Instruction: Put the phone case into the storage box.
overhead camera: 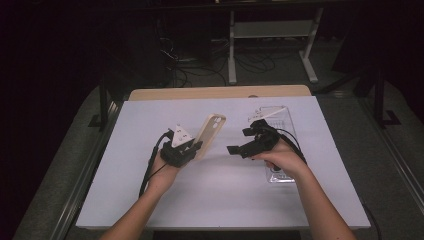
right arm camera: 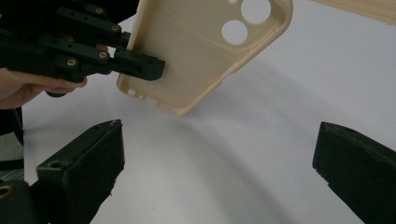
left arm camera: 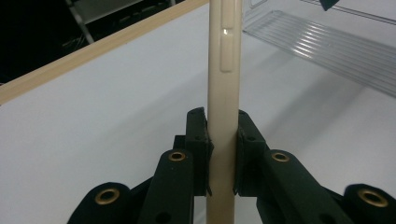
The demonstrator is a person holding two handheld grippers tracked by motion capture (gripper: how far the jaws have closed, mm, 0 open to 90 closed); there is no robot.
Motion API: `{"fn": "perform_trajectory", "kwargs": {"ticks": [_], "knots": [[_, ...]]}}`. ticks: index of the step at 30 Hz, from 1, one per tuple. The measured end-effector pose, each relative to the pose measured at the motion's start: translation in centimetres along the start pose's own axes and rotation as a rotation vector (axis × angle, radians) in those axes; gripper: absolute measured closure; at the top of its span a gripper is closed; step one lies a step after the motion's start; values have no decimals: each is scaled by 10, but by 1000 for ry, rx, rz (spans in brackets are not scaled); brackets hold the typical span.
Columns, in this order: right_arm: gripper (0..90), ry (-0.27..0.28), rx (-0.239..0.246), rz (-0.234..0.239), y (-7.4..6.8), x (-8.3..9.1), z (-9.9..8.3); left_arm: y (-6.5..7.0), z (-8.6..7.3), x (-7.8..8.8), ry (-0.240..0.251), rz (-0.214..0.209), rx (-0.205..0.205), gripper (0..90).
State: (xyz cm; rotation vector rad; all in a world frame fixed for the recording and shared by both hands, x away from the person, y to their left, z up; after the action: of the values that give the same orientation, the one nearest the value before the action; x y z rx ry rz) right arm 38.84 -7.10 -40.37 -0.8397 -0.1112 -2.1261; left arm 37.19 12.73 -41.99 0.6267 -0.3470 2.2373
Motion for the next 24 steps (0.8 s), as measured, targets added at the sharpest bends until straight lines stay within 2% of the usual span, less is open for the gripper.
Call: {"fn": "perform_trajectory", "kwargs": {"ticks": [8, 11, 14, 18, 21, 24], "knots": [[18, 6, -22, 3, 1, -12, 6, -2, 1, 2, 15, -2, 16, 792], [29, 9, -33, 20, -2, -16, 8, -2, 1, 1, 15, -2, 19, 792], [45, 4, -34, 13, -5, -22, 8, 1, 2, 0, 28, -5, 44, 792], [46, 10, -50, 25, -8, -26, 7, 1, 3, 1, 32, -3, 35, 793], [27, 14, -50, 33, -9, -27, 7, 2, 2, 3, 26, -5, 44, 792], [1, 24, -56, 40, -10, -28, 7, 3, 3, 2, 41, -5, 54, 792]]}}
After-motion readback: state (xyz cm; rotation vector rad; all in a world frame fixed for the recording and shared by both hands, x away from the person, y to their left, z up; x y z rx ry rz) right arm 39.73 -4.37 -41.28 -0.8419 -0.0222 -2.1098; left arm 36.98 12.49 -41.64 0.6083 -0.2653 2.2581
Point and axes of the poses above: each handheld gripper's, and its own axes: x roughly backward along the jaws, z roughly out of its top, y roughly to its right, the point moved 6 cm from there along -x, roughly forward along the jaws, and after that the axes turned 7 degrees about -z, right-handed, at the moved point
